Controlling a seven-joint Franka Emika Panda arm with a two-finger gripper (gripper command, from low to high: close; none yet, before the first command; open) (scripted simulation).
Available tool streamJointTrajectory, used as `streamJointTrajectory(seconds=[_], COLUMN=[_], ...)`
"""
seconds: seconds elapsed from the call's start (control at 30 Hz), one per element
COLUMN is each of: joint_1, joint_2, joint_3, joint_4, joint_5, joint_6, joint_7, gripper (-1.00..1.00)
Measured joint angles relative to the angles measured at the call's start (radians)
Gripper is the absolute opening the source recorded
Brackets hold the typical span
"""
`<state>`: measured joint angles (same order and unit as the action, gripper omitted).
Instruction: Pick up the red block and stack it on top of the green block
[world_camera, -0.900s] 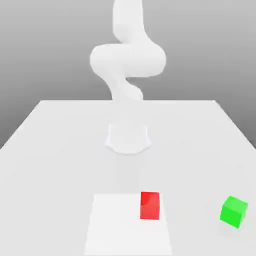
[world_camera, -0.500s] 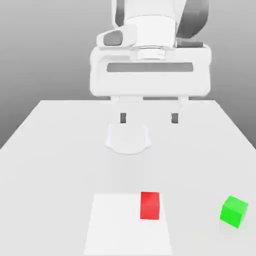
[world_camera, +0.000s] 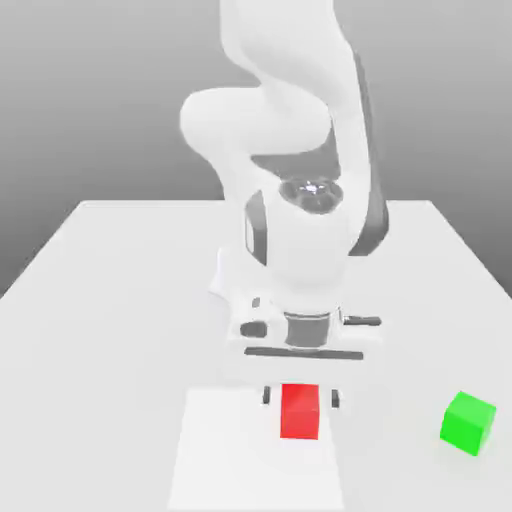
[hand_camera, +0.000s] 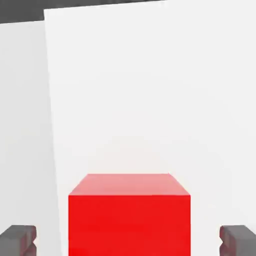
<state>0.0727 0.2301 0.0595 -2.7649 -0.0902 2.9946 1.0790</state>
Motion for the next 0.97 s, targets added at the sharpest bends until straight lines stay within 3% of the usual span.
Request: streamJointTrajectory(seconds=[0.2, 0.43, 0.7, 0.87, 0.9, 0.97], joint_1=[-0.002, -0.009, 0.252, 0.297, 0.302, 0.302], joint_2=[0.002, -0.209, -0.131, 0.028, 0.048, 0.048], joint_3=[0.001, 0.052, 0.221, 0.186, 0.180, 0.180], joint_4=[0.000, -0.019, 0.240, 0.280, 0.281, 0.281], joint_5=[-0.008, 0.081, 0.034, -0.067, -0.080, -0.080], joint_6=[0.002, -0.190, -0.376, -0.263, -0.245, -0.245], joint_7=[0.006, -0.065, -0.144, -0.084, -0.074, -0.074], gripper=[-1.00, -1.00, -1.00, -1.00, 1.00, 1.00])
